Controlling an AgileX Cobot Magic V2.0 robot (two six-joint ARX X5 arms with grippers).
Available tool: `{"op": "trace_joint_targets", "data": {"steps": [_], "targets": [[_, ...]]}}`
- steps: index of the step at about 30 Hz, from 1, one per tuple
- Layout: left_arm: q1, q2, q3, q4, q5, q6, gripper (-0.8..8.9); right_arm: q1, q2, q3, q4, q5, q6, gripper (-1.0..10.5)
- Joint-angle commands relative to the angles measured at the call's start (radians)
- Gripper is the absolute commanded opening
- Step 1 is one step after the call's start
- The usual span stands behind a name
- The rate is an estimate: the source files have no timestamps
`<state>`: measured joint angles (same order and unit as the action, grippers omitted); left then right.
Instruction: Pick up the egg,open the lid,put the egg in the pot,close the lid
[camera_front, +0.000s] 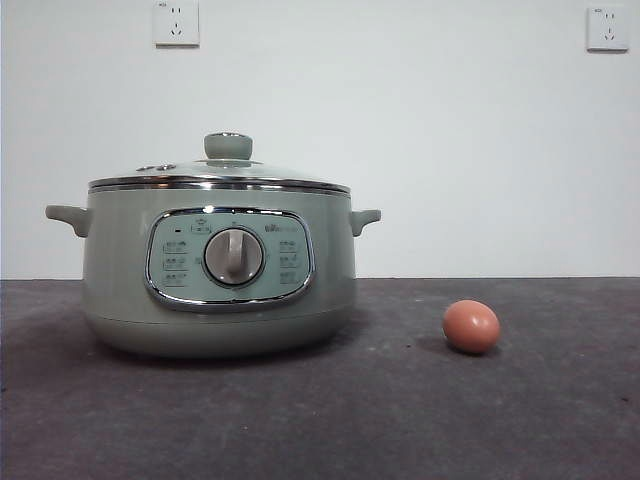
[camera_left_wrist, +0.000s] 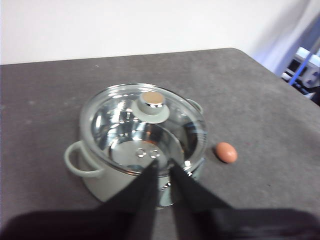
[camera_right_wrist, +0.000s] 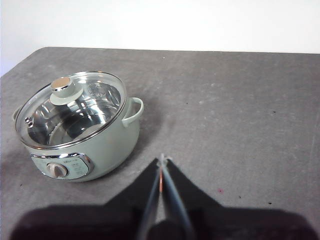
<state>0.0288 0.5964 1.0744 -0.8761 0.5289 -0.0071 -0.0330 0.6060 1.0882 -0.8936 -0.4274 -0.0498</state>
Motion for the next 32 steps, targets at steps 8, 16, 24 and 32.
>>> {"op": "trace_joint_targets", "data": {"steps": [8,16,24,32], "targets": [[-0.004,0.019,0.001,0.002,0.022,0.010,6.57,0.000,0.014,0.005,-0.021,-0.005,-0.003,6.4],[-0.004,0.027,0.002,0.008,0.022,0.011,6.57,0.000,0.034,0.013,-0.027,-0.039,-0.003,6.3],[-0.038,0.119,0.025,0.085,0.022,0.011,6.57,0.001,0.072,0.016,-0.026,-0.059,0.003,6.3],[-0.128,0.370,0.159,0.116,0.015,0.053,6.57,0.001,0.137,0.020,-0.025,-0.071,0.005,6.3]]}}
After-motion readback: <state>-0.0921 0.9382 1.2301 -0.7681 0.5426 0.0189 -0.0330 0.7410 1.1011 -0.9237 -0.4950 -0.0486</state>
